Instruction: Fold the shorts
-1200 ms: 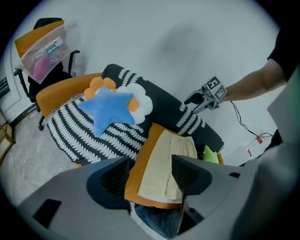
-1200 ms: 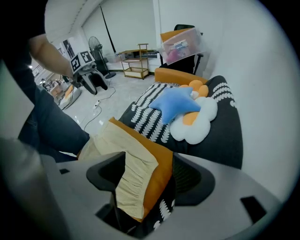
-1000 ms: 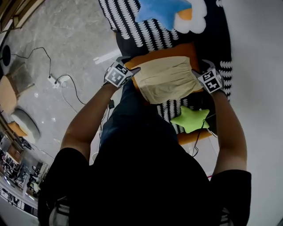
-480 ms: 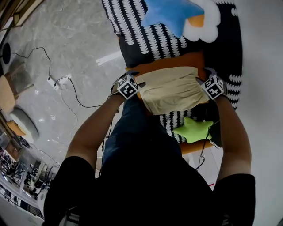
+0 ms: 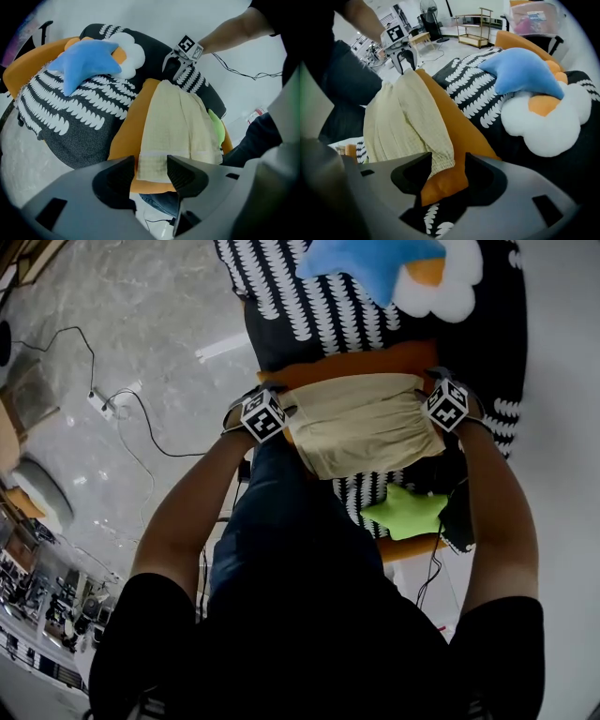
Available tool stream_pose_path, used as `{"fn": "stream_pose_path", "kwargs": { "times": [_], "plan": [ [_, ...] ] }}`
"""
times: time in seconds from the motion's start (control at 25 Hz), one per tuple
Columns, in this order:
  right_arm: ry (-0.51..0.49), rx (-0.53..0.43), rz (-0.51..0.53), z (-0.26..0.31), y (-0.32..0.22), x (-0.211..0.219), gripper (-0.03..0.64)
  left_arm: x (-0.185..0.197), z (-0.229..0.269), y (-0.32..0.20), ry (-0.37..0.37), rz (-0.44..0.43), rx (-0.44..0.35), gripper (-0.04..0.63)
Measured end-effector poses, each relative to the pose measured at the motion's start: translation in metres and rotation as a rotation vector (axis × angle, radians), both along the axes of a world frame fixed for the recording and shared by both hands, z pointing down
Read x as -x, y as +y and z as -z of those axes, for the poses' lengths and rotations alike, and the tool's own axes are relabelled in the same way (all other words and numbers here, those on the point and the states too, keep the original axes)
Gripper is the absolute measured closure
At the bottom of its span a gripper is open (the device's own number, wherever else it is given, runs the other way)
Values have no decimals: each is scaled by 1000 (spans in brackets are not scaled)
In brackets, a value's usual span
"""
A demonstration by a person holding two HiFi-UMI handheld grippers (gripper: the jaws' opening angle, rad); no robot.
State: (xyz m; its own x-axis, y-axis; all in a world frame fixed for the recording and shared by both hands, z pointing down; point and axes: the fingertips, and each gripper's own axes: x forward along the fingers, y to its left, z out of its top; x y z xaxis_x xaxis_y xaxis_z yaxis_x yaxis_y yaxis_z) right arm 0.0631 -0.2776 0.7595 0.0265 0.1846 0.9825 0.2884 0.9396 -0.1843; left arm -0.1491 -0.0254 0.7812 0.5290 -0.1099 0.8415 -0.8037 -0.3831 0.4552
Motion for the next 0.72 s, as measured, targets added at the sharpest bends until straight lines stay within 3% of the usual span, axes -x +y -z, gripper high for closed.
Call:
{"fn": "stream_pose_path", "kwargs": {
  "times": [0.32, 0.72],
  "plan": [
    [98, 33, 169, -28, -2, -9, 415, 3, -16, 0, -13, -18, -3, 394],
    [139, 53, 219, -40, 4, -13, 523, 5, -15, 2, 3, -33, 6, 461]
  ]
}}
